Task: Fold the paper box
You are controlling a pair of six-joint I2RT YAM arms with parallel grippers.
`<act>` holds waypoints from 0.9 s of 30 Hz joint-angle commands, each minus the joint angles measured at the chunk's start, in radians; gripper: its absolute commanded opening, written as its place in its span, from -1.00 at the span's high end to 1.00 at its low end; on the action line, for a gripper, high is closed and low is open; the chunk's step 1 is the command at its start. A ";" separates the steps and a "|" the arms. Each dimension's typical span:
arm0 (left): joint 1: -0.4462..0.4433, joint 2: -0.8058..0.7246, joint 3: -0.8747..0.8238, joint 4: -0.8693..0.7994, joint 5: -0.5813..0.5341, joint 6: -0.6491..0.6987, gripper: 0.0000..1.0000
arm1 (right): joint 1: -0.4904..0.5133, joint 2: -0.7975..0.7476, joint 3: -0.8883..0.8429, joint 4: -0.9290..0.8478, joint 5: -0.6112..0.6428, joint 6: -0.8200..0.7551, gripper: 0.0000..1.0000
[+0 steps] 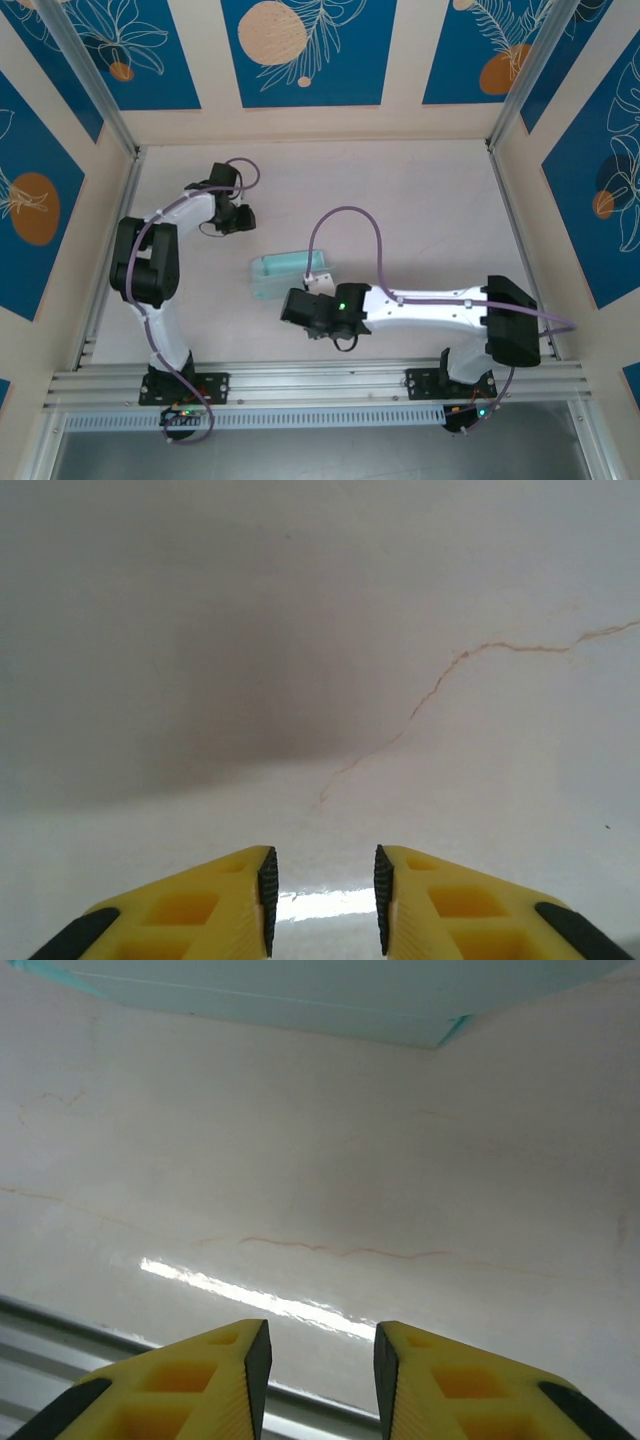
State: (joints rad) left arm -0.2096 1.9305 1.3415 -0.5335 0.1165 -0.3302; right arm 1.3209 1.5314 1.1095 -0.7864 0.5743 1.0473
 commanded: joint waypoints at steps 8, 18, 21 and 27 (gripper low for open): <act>-0.053 0.011 -0.043 0.035 0.079 -0.011 0.45 | -0.147 0.040 -0.081 0.241 -0.112 -0.025 0.30; -0.056 -0.083 -0.186 0.114 0.155 -0.067 0.52 | -0.345 0.079 -0.043 0.292 -0.153 -0.180 0.28; -0.074 -0.125 -0.244 0.156 0.181 -0.105 0.53 | -0.421 0.088 -0.039 0.330 -0.197 -0.238 0.28; -0.131 -0.240 -0.396 0.246 0.173 -0.222 0.55 | -0.550 0.145 0.054 0.349 -0.298 -0.358 0.27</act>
State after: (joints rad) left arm -0.3161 1.7588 1.0000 -0.3462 0.2657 -0.4732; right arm 0.8066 1.6497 1.1023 -0.4660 0.3527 0.7746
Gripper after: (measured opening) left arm 0.229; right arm 0.364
